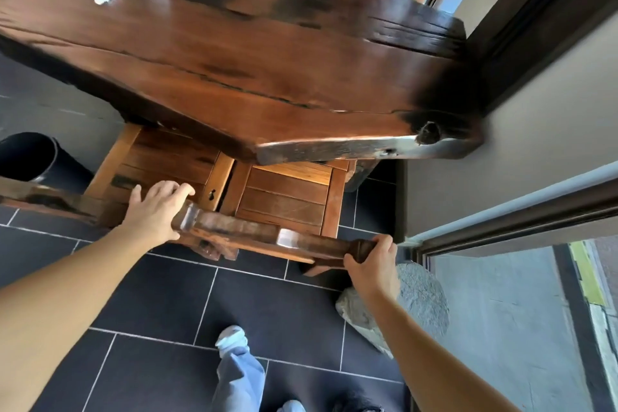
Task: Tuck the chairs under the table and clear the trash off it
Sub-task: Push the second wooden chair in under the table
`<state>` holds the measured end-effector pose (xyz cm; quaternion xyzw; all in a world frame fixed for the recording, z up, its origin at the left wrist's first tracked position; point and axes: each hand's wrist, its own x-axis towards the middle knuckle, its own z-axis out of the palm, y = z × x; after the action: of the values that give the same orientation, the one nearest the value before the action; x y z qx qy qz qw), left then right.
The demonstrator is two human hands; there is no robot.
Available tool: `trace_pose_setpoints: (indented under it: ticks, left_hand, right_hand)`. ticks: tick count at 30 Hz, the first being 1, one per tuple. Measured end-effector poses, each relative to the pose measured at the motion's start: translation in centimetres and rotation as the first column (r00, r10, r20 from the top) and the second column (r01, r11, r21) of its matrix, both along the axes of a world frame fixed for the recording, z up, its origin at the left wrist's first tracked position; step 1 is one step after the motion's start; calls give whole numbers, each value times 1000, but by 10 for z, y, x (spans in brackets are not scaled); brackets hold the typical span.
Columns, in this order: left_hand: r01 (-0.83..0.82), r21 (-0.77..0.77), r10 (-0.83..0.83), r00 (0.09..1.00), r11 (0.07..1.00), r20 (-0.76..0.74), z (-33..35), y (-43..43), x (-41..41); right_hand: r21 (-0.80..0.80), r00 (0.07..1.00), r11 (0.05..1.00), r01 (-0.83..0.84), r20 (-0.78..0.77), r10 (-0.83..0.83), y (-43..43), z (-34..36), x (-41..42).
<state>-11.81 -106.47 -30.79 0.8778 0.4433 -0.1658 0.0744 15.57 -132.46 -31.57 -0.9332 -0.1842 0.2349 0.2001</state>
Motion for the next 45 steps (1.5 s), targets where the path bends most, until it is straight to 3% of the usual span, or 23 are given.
trace_pose_setpoints:
  ticks: [10, 18, 21, 24, 28, 30, 35, 45]
  left_hand:
    - [22, -104, -15, 998, 994, 67, 9, 0, -6]
    - [19, -49, -15, 998, 999, 68, 5, -7, -4]
    - [38, -16, -37, 998, 999, 48, 4, -7, 0]
    - [65, 12, -65, 997, 998, 42, 1, -3, 0]
    - [64, -15, -63, 997, 998, 35, 2, -1, 2]
    - [43, -5, -43, 999, 999, 33, 4, -3, 4]
    - [-98, -25, 99, 993, 995, 66, 7, -12, 6]
    - [-76, -30, 77, 997, 997, 21, 13, -24, -3]
  right_hand:
    - [-80, 999, 996, 45, 2, -45, 5, 4, -7]
    - [-143, 1000, 990, 17, -16, -20, 8, 8, -5]
    - [-324, 984, 936, -137, 67, 167, 7, 15, 0]
    - [-509, 836, 778, -368, 186, 517, 7, 15, 10]
    - [-550, 844, 706, -446, 3, 536, 26, 31, 20]
    - [-541, 823, 678, -498, -50, 566, 28, 35, 24]
    - [-379, 823, 741, -554, -115, 556, 19, 33, 30]
    - [-415, 795, 701, -580, -99, 598, 8, 41, 21]
